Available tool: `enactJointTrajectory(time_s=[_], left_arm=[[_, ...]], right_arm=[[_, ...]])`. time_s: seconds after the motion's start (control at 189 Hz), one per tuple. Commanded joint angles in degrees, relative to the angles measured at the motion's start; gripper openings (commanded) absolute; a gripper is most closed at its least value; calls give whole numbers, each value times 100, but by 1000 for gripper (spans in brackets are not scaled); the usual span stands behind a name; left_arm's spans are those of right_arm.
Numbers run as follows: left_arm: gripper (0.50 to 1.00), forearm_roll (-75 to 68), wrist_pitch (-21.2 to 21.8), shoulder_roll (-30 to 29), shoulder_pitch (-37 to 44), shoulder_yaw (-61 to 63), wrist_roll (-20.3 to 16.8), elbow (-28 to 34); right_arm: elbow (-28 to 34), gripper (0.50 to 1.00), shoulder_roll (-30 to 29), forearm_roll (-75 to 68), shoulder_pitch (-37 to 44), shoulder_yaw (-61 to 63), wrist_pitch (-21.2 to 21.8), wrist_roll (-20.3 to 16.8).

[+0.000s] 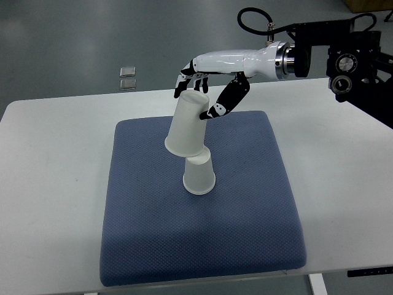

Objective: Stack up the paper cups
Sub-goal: 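Carry the cup over the cup on the pad and lower it, then press the held cup down onto the cup on the pad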

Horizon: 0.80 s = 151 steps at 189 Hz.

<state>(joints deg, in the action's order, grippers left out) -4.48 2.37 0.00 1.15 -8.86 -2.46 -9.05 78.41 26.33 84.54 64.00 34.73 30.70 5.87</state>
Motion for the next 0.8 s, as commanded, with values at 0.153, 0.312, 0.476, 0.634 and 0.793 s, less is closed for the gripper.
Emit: enactJointTrajectory(time_s=[0.153, 0.312, 0.476, 0.634, 0.793], left_arm=[[1000, 0, 0, 0, -1, -2, 0, 0], [1000, 0, 0, 0, 8, -2, 0, 0], [1000, 0, 0, 0, -1, -2, 0, 0], [1000, 0, 0, 0, -1, -2, 0, 0], [1000, 0, 0, 0, -1, -2, 0, 0]], right_arm=[[209, 500, -58, 545, -46, -1, -20, 2], [420, 500, -58, 862, -55, -1, -20, 19], [482, 500, -58, 1011, -81, -63, -20, 19], [482, 500, -40, 1354, -178, -116, -99, 28], [482, 500, -31, 1389, -222, -124, -108, 28]])
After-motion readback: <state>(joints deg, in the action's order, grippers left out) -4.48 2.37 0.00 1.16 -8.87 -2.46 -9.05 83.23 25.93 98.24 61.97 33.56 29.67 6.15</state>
